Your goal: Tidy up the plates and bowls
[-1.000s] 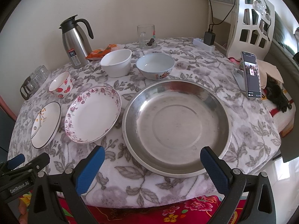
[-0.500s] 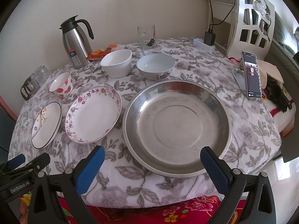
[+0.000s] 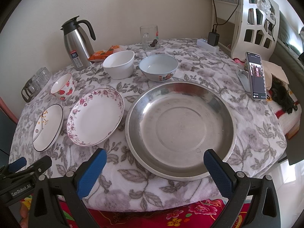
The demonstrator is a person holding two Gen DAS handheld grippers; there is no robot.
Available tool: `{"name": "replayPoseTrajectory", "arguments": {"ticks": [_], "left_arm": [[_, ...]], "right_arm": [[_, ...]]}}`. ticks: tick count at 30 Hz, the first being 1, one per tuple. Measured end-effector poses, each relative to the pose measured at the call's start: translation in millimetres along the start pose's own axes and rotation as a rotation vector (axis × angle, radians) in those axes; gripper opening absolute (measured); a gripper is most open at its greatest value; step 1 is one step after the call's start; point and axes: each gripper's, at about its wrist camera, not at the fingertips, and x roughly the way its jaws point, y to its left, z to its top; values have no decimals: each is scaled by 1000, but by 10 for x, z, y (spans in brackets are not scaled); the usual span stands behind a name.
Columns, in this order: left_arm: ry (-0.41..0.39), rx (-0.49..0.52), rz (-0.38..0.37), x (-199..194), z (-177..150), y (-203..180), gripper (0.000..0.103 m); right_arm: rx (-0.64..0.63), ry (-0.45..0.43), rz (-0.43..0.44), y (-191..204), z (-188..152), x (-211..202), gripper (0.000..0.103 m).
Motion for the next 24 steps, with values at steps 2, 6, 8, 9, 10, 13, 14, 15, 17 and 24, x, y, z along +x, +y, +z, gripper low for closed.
{"name": "replayPoseTrajectory", "arguments": {"ticks": [2,6,8,9,10,13,14,15,17,24], "left_arm": [[3,-3,-1,12,-2,13,103],[9,-9,0,31,-6,57,103],[9,-9,-2,32,-5,56,103],[10,-9,-2,35,-2,57,103],[12,-9,-2,45,-3,65,103],[19,-14,1,69,8,63,103],[22,-14,3,61,7,34,103],[25,-14,2,68,9,33,103],[32,-21,-5,80,20,26,103],[16,-3,-106,65,204,-137,103]], "right_arm": [[0,0,1,-3,0,0,103],[1,0,1,-13,0,1,103],[2,0,1,-22,-1,0,103],[3,0,1,-19,-2,4,103],[3,0,2,-11,1,1,103],[7,0,3,26,14,3,103],[9,0,4,28,17,4,103],[11,0,6,46,19,9,103],[14,-3,13,40,23,9,103],[101,-80,34,-259,163,-17,103]]}}
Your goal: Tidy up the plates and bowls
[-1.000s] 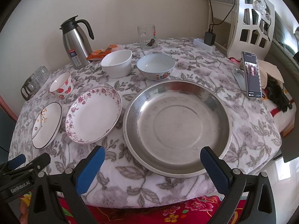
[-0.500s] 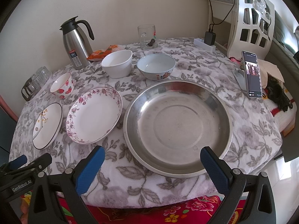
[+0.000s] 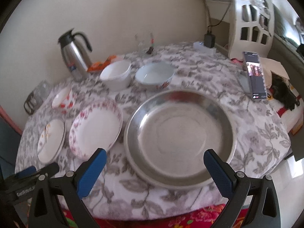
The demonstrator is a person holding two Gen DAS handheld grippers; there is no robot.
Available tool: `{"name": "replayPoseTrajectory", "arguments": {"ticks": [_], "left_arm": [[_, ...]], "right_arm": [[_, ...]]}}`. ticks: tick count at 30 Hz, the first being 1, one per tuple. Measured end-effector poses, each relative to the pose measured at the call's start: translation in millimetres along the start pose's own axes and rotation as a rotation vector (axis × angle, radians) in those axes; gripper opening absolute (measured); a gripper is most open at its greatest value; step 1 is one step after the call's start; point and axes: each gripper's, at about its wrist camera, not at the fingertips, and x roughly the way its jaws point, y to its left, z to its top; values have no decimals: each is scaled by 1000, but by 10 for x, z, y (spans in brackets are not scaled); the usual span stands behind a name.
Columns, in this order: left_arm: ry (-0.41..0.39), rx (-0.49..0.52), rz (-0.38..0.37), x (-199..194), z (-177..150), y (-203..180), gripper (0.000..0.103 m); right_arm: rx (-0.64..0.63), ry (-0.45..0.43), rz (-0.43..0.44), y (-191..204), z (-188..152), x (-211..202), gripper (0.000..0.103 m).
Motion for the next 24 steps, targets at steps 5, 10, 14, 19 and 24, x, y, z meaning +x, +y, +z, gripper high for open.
{"name": "replayPoseTrajectory", "arguments": {"ticks": [5,10,14,19,24], "left_arm": [[-35,51,-71,5,203,-303,103],[-75,64,-136,58,362,-578,103],[-90,106,-148,138,399,-795,103],[-60,144,-177,335,357,-968,103],[0,102,-195,503,305,-969,103]], "right_arm": [[86,-31,7,-306,167,100,103],[129,-70,-34,-538,244,191,103],[160,1,-5,-676,280,383,103],[167,15,-71,-857,303,493,103],[246,33,-73,-1153,296,587,100]]}}
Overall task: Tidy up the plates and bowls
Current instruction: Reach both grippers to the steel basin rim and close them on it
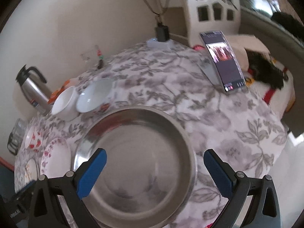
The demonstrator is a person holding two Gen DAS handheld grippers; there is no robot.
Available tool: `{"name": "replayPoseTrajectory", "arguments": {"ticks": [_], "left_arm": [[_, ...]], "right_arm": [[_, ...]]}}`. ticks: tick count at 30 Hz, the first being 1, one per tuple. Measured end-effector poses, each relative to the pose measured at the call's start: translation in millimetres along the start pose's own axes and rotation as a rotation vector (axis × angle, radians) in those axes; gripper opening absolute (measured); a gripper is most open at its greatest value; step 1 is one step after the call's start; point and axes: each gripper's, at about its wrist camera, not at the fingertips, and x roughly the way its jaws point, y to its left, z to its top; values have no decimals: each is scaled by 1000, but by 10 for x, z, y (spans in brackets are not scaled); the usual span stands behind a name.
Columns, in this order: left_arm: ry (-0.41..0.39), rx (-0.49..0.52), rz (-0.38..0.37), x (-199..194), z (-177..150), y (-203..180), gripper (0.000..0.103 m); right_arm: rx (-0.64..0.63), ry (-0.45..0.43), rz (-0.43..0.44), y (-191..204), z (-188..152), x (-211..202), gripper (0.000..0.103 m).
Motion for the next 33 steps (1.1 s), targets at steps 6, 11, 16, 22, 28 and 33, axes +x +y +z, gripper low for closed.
{"name": "replayPoseTrajectory", "arguments": {"ticks": [6,11,16,22,28,33], "left_arm": [[52,-35,-47,105,-61,-21,103],[75,-30,-59,173,-112,-106,98],[151,-78,-86,333,-161,-78,84],[156,-67,-81,390,-212,-161,80],[185,-119,-105,515,-206,-99,61],[200,-163,-118,601,-208,-29,37]], "right_arm": [[37,10,14,-132,26,53,80],[75,56,64,-238,16,174,68],[82,63,61,-319,12,238,66],[80,115,54,-381,9,410,56],[57,127,67,-373,19,468,45],[50,125,44,-381,34,502,32]]}}
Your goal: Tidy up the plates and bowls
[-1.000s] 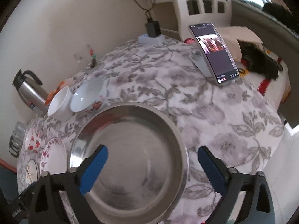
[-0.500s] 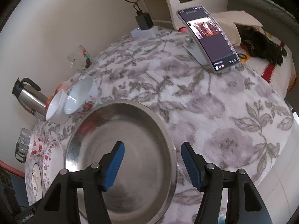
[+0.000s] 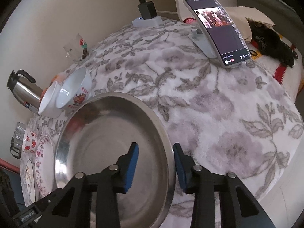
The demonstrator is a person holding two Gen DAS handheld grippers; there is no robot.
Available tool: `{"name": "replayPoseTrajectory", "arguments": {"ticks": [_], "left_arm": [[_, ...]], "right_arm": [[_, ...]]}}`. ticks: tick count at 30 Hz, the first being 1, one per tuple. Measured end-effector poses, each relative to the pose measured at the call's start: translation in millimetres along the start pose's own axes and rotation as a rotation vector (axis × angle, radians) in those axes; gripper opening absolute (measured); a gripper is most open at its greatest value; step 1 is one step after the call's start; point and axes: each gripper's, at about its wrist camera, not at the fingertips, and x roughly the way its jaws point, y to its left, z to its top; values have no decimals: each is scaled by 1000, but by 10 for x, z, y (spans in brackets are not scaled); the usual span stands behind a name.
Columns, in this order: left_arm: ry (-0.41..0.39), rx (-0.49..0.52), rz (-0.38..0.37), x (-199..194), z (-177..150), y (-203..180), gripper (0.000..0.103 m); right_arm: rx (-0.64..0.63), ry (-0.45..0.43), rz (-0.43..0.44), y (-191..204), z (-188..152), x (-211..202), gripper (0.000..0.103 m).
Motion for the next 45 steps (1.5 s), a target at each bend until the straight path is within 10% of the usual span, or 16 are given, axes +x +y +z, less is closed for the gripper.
{"name": "replayPoseTrajectory", "arguments": {"ticks": [20,45], "left_arm": [[-33,35,2,11,57,-18,13],[-182,159,-65,-550,28,-276,14]], "right_arm": [[-12,-15,-8,-50,-1,-2,17],[25,-161,42,-102,-25,-549,14]]}}
